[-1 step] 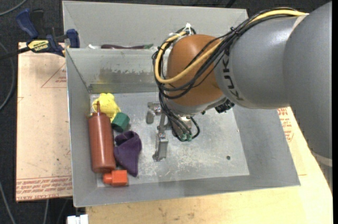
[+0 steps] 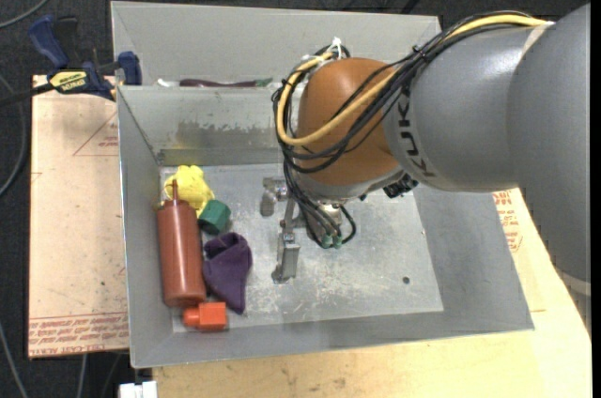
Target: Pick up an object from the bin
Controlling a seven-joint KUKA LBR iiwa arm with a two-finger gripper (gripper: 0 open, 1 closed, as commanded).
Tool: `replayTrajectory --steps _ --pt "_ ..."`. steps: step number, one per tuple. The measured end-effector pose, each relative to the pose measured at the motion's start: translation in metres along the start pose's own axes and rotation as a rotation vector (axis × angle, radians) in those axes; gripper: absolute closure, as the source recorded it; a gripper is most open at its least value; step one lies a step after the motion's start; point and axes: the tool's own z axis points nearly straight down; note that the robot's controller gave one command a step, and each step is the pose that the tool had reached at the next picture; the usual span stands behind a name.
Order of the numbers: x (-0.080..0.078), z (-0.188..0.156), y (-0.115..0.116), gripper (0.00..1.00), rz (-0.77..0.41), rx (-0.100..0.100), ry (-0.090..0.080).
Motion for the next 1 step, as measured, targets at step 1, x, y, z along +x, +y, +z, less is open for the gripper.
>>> replayTrajectory --steps 1 --pt "0.0048 0.033 0.023 0.0 -0.011 0.0 -0.006"
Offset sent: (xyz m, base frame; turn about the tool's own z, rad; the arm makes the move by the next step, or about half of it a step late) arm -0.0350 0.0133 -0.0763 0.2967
